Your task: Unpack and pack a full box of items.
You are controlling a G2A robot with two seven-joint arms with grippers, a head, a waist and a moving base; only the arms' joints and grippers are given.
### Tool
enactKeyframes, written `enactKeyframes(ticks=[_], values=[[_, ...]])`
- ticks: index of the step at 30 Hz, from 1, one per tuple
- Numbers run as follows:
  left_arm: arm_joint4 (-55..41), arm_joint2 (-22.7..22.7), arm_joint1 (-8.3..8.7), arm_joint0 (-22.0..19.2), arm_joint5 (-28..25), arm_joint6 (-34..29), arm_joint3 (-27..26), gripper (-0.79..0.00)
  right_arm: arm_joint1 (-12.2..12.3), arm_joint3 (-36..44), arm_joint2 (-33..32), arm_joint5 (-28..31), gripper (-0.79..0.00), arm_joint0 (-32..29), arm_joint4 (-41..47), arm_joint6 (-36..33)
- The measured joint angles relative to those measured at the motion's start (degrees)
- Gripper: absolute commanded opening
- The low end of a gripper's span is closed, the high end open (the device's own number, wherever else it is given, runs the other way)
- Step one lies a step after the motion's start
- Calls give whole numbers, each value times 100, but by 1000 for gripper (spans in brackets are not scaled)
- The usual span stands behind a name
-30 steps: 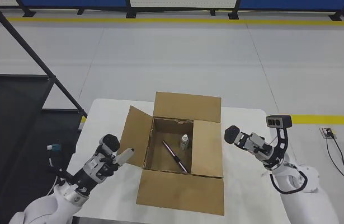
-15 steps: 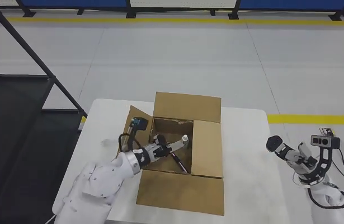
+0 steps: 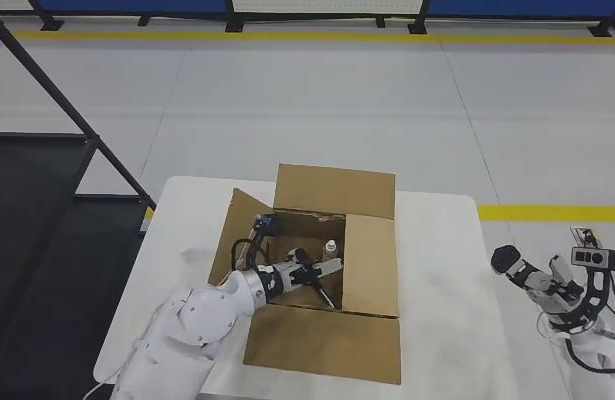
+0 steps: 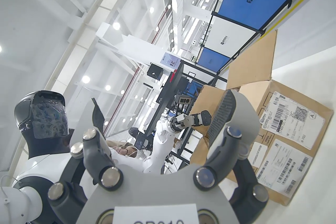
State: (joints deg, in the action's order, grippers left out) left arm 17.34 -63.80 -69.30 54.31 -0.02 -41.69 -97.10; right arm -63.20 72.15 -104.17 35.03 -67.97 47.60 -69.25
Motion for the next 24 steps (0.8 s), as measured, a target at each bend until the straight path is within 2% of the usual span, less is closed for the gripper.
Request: enactKeyframes(ticks=[5, 14, 18, 24], values=[[-255, 177, -47, -61, -84, -36, 153, 0, -2, 144, 19, -75, 0, -37, -53, 160], [-963, 904, -288, -890, -168, -440, 1353, 0, 35, 291, -165, -77, 0, -206, -110, 456], [-1313, 1223, -430, -1214, -366, -503, 1943, 0, 59, 226, -329, -44, 0, -299, -17, 482], [-1821, 1574, -626, -1623, -820, -657, 2522, 0, 80, 216, -439, -21, 0, -393, 50, 487]])
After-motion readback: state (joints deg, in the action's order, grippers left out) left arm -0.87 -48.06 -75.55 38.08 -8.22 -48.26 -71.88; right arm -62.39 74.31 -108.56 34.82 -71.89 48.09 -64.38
